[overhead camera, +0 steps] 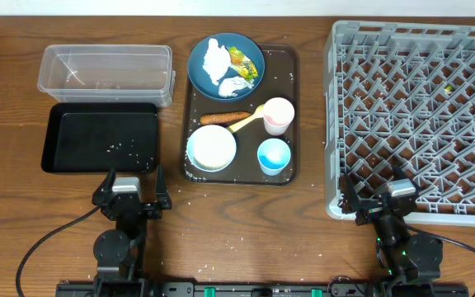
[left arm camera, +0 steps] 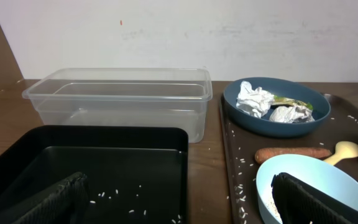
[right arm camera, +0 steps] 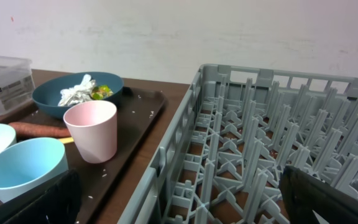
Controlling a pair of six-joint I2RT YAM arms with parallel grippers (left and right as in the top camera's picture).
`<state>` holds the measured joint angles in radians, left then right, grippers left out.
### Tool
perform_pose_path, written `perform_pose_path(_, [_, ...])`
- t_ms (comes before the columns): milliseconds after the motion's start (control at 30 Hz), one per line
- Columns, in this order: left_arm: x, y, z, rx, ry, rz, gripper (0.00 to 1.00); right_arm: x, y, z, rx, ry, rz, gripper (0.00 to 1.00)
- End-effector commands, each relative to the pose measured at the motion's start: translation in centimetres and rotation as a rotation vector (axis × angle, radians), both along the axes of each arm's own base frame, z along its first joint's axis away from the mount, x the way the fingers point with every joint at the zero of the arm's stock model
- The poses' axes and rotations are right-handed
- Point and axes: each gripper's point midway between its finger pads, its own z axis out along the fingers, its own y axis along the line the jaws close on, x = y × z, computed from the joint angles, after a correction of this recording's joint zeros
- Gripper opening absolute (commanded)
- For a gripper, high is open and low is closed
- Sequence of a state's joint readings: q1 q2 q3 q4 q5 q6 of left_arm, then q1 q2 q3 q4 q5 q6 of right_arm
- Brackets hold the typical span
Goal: Sort waste into correct bins and load items into the dishwasher rack
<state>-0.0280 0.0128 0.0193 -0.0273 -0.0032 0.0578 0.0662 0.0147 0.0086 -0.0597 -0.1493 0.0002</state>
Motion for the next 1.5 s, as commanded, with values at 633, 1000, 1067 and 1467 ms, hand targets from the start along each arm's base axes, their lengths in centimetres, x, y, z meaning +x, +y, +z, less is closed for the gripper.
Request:
perform_pose_path(633, [-0.1,0.3,-1.7,0.019,0.054,0.015,0.96,-0.1,0.5,0.0,0.009,-0.002,0.022,0.99])
perform_pose_path(1000, [-0.1,0.3,-1.7,0.02,0.054,0.015,0.96,-0.1,0.4,0.6,-0.003,-0.028,0.014,0.99])
perform_pose_path(1067, [-0.1,0.3,-1.7,0.02,0.054,0.015,0.96,0.0,0.3,1.3,0.0,-0.057,0.009,0.99])
perform_pose_path(1467, [-0.1,-2.2,2.5,0.005,-0.087,-0.13,0.96,-0.8,1.4,6.0,0.011,-0.233,0.077,0.99])
